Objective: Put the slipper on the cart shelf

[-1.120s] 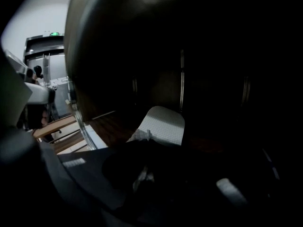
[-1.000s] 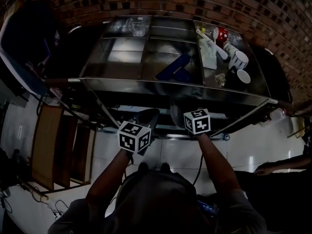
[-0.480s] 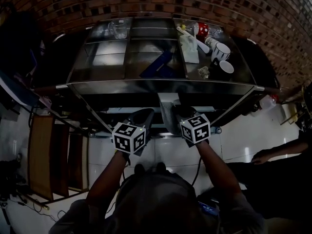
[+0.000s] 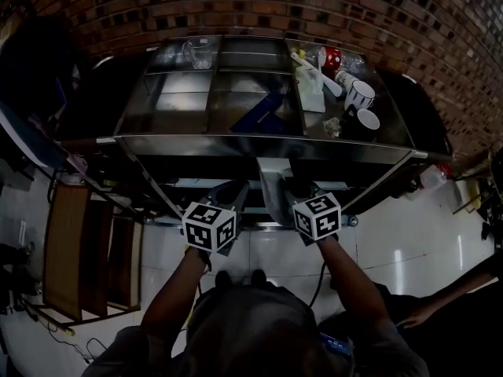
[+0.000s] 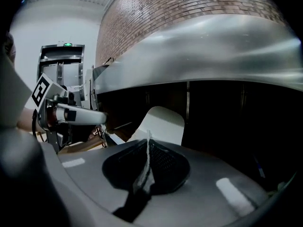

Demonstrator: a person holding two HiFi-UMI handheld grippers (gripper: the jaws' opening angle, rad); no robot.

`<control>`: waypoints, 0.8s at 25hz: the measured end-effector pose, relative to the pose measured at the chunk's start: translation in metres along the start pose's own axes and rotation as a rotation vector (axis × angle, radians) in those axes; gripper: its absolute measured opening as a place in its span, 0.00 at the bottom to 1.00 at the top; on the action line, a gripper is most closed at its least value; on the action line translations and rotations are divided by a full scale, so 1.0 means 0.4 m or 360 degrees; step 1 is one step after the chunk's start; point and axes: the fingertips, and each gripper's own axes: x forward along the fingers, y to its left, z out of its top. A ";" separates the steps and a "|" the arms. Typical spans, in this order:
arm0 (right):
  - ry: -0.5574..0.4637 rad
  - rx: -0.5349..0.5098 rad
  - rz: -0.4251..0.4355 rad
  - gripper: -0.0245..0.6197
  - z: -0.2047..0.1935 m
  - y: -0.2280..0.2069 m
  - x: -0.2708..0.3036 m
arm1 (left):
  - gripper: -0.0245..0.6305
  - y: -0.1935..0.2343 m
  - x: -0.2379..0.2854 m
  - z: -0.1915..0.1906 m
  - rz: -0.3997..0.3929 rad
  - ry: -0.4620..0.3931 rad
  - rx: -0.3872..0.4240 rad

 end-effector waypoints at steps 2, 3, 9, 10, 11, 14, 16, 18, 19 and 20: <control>-0.0004 -0.0010 0.0026 0.05 0.005 0.008 0.001 | 0.05 0.004 -0.004 0.002 0.0017 -0.0007 0.0000; -0.0007 -0.0020 0.0048 0.05 0.008 0.015 0.003 | 0.05 0.008 -0.007 0.003 0.0033 -0.0014 -0.0001; 0.0019 -0.0110 0.0303 0.05 0.003 0.112 0.049 | 0.05 0.068 -0.066 -0.010 0.0228 -0.0072 -0.0050; 0.0026 -0.0128 0.0354 0.05 0.000 0.134 0.058 | 0.05 0.082 -0.082 -0.014 0.0268 -0.0085 -0.0061; 0.0032 -0.0147 0.0410 0.05 -0.004 0.159 0.068 | 0.05 0.098 -0.102 -0.019 0.0315 -0.0099 -0.0073; 0.0060 -0.0207 0.0593 0.05 -0.016 0.243 0.090 | 0.05 0.144 -0.178 -0.038 0.0479 -0.0132 -0.0125; 0.0079 -0.0248 0.0705 0.05 -0.019 0.305 0.099 | 0.05 0.171 -0.237 -0.051 0.0585 -0.0152 -0.0164; 0.0093 -0.0281 0.0809 0.05 -0.021 0.370 0.103 | 0.05 0.195 -0.303 -0.063 0.0676 -0.0169 -0.0197; 0.0097 -0.0298 0.0859 0.05 -0.020 0.404 0.101 | 0.05 0.206 -0.337 -0.070 0.0719 -0.0177 -0.0209; 0.0099 -0.0317 0.0907 0.05 -0.018 0.437 0.100 | 0.05 0.218 -0.371 -0.076 0.0764 -0.0186 -0.0219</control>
